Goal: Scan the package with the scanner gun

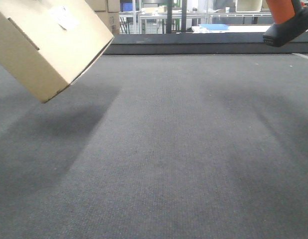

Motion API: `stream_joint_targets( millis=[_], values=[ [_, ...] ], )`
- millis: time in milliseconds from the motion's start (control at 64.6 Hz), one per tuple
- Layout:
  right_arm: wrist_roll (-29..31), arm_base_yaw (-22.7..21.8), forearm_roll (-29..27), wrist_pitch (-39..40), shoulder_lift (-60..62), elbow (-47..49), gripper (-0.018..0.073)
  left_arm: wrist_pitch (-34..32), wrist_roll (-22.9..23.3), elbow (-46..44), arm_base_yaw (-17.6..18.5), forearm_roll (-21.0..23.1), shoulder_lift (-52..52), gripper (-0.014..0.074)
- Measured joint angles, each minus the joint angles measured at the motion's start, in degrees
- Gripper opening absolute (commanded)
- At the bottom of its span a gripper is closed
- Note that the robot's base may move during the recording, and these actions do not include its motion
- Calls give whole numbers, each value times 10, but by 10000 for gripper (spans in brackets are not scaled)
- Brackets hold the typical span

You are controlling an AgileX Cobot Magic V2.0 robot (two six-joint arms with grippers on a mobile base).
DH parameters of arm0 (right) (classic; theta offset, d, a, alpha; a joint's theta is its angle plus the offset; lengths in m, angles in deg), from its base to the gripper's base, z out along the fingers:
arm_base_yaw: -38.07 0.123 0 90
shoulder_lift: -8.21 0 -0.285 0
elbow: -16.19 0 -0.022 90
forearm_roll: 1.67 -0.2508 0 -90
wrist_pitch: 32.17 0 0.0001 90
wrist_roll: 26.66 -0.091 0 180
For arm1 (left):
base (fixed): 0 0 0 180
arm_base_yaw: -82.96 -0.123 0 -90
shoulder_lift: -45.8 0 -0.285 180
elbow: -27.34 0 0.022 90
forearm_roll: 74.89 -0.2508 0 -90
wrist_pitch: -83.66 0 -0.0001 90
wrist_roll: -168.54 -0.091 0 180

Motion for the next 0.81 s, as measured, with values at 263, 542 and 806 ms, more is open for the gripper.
stream_joint_targets(
  millis=[263,542,806],
  values=[
    [0,0,0,5,-12,0,-154,0,0,0,0,0,0,-111],
    [0,0,0,5,-32,14,-154,0,0,0,0,0,0,-111],
    [0,0,0,13,-46,53,-154,0,0,0,0,0,0,-111]
  ],
)
